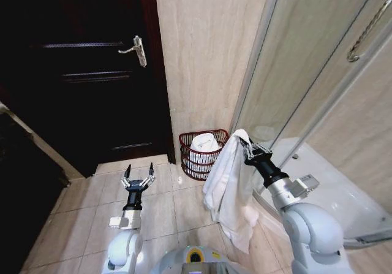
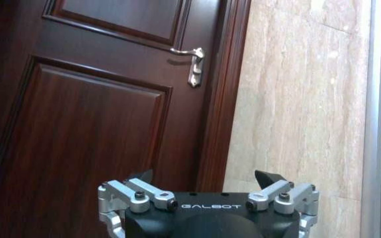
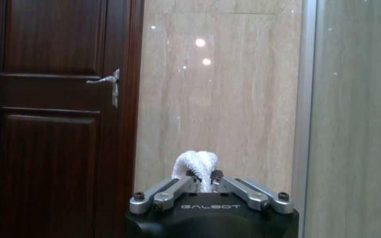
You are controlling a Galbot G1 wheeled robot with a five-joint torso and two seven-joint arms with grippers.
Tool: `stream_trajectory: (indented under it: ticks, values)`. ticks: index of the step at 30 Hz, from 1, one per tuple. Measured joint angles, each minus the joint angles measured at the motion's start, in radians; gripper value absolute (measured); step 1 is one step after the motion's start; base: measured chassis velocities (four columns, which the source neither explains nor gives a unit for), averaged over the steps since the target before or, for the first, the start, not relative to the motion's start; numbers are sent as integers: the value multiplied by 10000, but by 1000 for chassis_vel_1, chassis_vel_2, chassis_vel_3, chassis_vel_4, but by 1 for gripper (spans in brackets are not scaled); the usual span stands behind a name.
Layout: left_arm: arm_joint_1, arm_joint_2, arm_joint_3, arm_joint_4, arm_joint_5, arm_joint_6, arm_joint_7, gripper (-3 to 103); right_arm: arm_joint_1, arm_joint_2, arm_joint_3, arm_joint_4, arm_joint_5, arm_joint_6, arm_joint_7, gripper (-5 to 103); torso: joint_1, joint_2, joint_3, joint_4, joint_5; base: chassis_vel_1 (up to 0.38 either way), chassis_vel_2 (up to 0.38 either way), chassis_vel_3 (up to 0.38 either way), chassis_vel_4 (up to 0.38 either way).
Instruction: Discard the used towel into the hamper.
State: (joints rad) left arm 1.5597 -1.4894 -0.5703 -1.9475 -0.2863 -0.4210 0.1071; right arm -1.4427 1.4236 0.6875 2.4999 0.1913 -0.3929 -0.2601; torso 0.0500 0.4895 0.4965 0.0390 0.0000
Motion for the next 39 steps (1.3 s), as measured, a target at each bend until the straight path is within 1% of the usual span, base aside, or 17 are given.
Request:
stream_trajectory:
  ticks: [1, 5, 12, 19, 26, 33, 39]
  values:
    - [0, 0, 0, 0, 0, 0, 0, 100, 0, 0, 0, 0, 0, 0, 0, 4, 0, 0, 0, 0, 0, 0, 0, 0, 0]
    - [24, -2, 8, -1, 25, 2, 15, 100, 50, 0, 45, 0, -147, 0, 34, 4, 104, 224, 121, 0, 0, 0, 0, 0, 0]
    - [35, 7, 11, -3, 50, 2, 36, 100, 89, 50, 45, 0, -232, 13, 28, 4, 239, 497, 254, 0, 1, 0, 0, 0, 0]
    - [40, 5, 15, -3, 66, 2, 58, 100, 91, 57, 43, 0, -244, 45, 2, 4, 354, 774, 421, 0, -1, 52, 37, -35, -38]
    - [53, -2, 17, -16, 116, -6, 76, 100, 96, 45, 64, 0, -227, 54, 0, 4, 515, 1125, 613, 1, 0, 57, 60, -60, -63]
    - [86, -9, 20, -55, 131, -10, 91, 100, 76, 35, 67, 0, -214, 57, -1, 4, 629, 1364, 740, 0, -1, 26, 27, -29, -29]
    - [117, -3, 11, -57, 160, -30, 85, 100, 73, 44, 61, 0, -210, 67, -12, 4, 774, 1667, 893, 0, 0, 55, 39, -50, -48]
